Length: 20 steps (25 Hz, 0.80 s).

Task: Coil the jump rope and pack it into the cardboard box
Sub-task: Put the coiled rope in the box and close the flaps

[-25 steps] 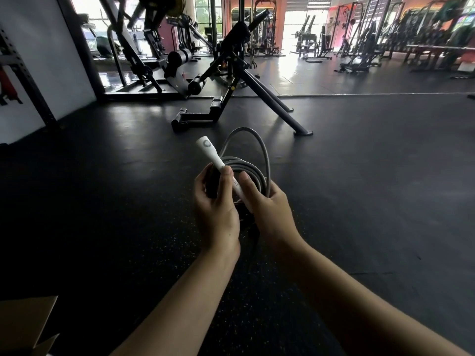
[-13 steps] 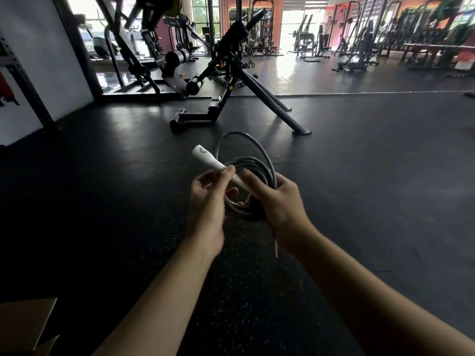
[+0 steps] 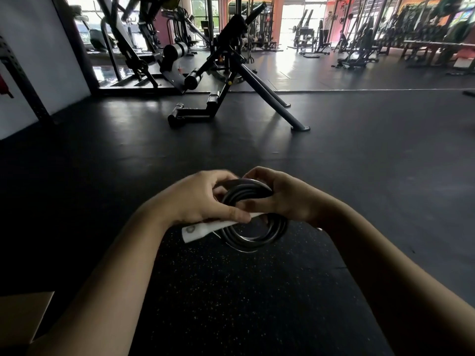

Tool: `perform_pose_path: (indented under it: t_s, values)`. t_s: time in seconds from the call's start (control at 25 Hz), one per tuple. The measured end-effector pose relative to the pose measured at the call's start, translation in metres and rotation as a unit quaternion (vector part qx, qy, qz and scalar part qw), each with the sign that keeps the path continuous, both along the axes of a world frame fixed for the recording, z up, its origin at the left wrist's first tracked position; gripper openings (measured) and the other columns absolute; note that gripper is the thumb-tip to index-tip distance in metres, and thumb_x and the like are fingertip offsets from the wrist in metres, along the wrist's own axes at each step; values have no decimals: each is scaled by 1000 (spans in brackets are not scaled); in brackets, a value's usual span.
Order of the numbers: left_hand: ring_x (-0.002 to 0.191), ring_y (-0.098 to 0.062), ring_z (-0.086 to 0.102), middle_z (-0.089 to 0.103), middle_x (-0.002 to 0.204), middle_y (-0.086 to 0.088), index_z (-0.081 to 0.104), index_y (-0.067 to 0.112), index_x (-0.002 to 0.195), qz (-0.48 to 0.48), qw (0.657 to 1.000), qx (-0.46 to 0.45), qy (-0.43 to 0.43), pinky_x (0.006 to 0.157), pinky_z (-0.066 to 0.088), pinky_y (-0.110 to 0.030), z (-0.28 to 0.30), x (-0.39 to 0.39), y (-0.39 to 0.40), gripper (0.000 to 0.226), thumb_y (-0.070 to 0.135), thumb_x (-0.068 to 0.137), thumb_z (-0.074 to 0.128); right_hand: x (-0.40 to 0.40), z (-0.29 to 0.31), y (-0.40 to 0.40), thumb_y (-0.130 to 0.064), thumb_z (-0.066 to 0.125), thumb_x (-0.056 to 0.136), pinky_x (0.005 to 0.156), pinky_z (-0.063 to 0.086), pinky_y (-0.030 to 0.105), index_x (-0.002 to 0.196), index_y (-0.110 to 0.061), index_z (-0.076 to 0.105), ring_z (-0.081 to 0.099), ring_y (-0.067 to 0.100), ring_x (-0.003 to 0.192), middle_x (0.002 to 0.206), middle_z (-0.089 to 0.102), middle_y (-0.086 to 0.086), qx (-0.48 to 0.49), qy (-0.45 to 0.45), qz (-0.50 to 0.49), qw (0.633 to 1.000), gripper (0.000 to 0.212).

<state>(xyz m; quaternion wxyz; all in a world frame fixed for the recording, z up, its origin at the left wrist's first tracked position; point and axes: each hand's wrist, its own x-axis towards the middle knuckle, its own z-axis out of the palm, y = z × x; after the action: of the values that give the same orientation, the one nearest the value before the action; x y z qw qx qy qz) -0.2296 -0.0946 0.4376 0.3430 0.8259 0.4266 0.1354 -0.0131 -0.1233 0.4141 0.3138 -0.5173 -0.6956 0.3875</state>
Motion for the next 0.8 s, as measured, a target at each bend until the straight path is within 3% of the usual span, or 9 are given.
perform_pose_path:
  t_s: [0.12,0.24,0.36,0.44,0.48,0.56,0.6,0.68,0.8]
  values:
    - [94,-10,76,81,98,5,75,29,110,-19,995,-84,-52,90,56,-29,-15,3,2,41,38,73,89,1,0,-2,-21,84,86,54,53,21,120,-10,60,63,9,61,83,71,2,-21,28,-10,999,43]
    - [85,-2,72,76,84,14,75,30,103,-17,992,-93,-82,85,52,-27,-27,8,2,32,32,75,90,6,1,-2,-22,82,88,55,53,22,118,-6,60,63,15,64,83,73,6,-21,55,-12,998,41]
    - [89,-9,75,79,91,6,76,29,101,21,990,-86,-112,85,54,-25,-35,7,6,28,34,76,88,8,3,-1,-40,69,96,50,46,18,113,-6,67,61,10,58,77,70,3,-20,103,-53,993,38]
    - [88,-7,76,80,91,7,77,28,100,50,982,-92,-155,83,53,-22,-35,4,7,24,32,78,87,12,1,3,-55,58,99,59,48,24,111,-9,73,64,17,68,82,70,12,-2,111,-88,990,49]
    - [90,-8,76,81,93,7,77,26,102,68,976,-99,-183,86,54,-24,-35,4,8,26,31,78,86,13,-1,5,-58,55,99,71,53,31,112,-11,75,70,23,80,93,75,17,4,126,-102,987,52]
    - [96,-13,77,82,99,2,76,21,107,104,961,-104,-233,91,55,-30,-36,6,8,33,33,78,86,7,-8,8,-54,53,102,90,56,40,117,-16,74,76,28,101,109,79,14,9,195,-123,973,45]
    - [97,-14,77,82,101,1,75,20,108,118,956,-99,-249,91,56,-31,-36,7,8,35,33,78,86,0,-14,9,-47,55,104,92,57,42,119,-17,73,75,27,103,112,78,14,25,226,-128,965,38]
    - [98,-16,78,81,104,0,72,21,114,130,948,-99,-272,86,58,-33,-38,6,8,40,34,78,85,-20,-27,10,-35,56,106,89,60,40,125,-18,69,74,19,101,115,76,10,83,248,-136,956,28]
    - [100,-22,78,79,111,-4,66,23,126,131,935,-137,-299,72,64,-41,-39,-7,5,50,31,80,85,-48,-39,8,-27,47,110,78,59,25,131,-19,66,72,12,95,119,76,5,101,283,-160,940,29]
